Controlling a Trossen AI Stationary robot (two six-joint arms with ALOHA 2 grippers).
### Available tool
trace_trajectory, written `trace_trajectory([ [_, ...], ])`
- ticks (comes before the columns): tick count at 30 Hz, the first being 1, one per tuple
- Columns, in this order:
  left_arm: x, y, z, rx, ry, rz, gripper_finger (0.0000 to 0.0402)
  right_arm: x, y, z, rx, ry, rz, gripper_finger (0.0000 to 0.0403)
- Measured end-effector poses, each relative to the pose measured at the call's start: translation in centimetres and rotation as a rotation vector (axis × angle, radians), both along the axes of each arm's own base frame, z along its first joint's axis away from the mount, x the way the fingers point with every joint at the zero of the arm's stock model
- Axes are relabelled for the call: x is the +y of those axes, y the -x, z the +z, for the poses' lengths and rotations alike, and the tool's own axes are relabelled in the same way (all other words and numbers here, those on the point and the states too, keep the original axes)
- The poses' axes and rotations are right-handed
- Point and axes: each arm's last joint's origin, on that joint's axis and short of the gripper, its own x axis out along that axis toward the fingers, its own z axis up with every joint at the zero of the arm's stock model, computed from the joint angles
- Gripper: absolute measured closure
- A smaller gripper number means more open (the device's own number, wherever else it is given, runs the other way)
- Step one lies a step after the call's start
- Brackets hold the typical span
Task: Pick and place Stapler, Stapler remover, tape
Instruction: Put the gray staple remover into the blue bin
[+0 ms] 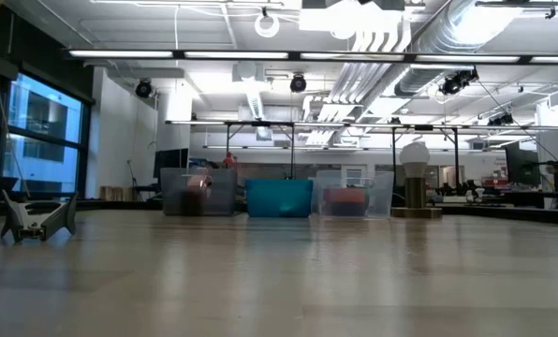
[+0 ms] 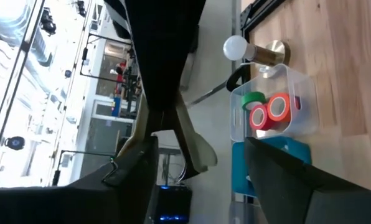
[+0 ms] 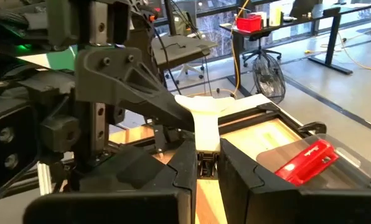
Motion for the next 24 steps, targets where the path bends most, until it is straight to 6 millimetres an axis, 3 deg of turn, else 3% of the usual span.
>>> trace_trajectory([
  [24,0.0,0.2,0.1,-0.007,-0.046,0.053,0.0163,-2.3,0.3,-1.7,0.153,-0.041,-0.15,0.0372],
])
